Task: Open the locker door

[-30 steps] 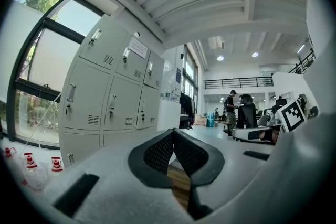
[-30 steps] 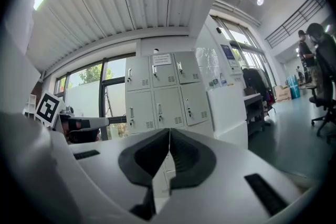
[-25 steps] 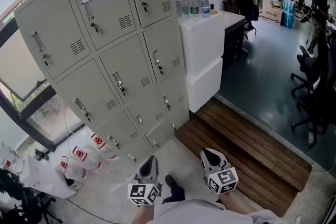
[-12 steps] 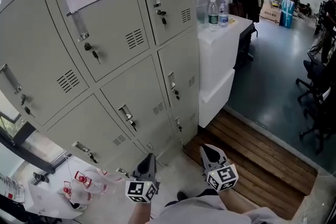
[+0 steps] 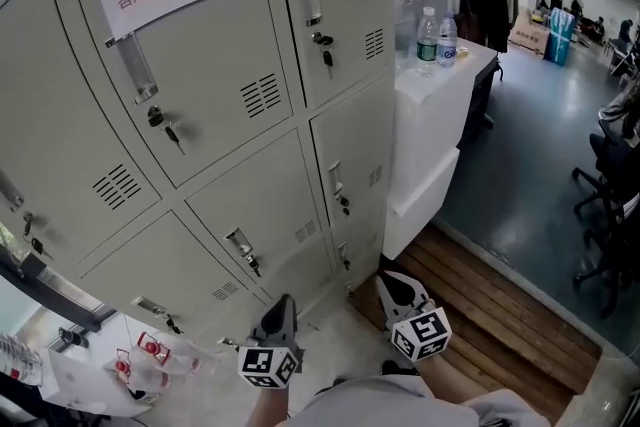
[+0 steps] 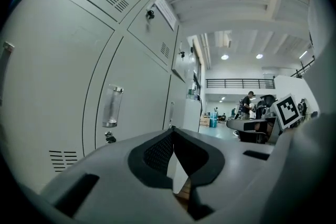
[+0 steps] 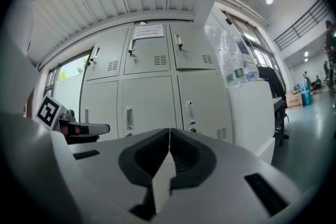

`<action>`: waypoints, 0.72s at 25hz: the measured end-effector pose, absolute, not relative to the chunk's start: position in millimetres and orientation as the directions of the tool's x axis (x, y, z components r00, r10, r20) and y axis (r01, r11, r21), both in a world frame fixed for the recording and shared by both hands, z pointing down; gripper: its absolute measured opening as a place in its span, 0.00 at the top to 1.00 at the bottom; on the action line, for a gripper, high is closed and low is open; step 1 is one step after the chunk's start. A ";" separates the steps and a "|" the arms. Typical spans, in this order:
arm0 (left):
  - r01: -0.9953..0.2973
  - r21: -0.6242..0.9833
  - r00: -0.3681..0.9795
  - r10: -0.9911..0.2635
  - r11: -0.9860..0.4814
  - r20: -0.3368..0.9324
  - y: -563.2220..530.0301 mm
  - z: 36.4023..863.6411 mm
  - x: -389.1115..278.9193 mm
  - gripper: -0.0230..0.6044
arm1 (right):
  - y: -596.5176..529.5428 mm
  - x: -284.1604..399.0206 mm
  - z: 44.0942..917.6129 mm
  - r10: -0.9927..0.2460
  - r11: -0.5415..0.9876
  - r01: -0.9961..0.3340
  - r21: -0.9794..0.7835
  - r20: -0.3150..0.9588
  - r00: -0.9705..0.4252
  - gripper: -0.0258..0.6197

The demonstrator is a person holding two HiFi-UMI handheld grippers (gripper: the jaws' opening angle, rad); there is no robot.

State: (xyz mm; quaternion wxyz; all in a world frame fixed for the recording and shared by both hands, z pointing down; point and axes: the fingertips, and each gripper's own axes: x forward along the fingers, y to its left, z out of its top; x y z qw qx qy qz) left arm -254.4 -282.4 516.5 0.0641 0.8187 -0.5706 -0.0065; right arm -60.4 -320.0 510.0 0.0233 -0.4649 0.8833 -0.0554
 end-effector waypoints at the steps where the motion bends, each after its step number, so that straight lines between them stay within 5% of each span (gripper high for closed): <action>1: -0.934 0.109 0.347 -0.936 -0.339 0.060 -286.3 515.0 -251.2 0.96 | -326.1 -57.3 508.9 -0.825 0.559 -0.820 -0.119 0.010 -0.564 0.94; 5: -0.941 0.103 0.330 -0.942 -0.323 0.062 -296.6 513.9 -244.5 0.96 | -342.2 -53.5 507.8 -0.813 0.576 -0.808 -0.121 0.012 -0.582 0.93; 6: -0.942 0.106 0.325 -0.943 -0.318 0.064 -298.1 514.7 -243.0 0.96 | -345.1 -53.8 509.0 -0.804 0.588 -0.798 -0.130 0.019 -0.595 0.86; 7: -0.943 0.107 0.322 -0.944 -0.315 0.065 -299.8 515.3 -241.3 0.96 | -348.4 -54.2 509.9 -0.792 0.601 -0.786 -0.146 0.026 -0.610 0.67; 8: -0.944 0.107 0.321 -0.945 -0.313 0.066 -301.7 515.7 -239.5 0.96 | -352.2 -54.2 509.7 -0.780 0.613 -0.773 -0.165 0.030 -0.625 0.63; 18: -0.954 0.109 0.288 -0.954 -0.279 0.079 -304.2 519.1 -233.6 0.96 | -404.4 -52.5 438.7 -0.690 0.717 -0.676 -0.170 -0.033 -0.723 0.63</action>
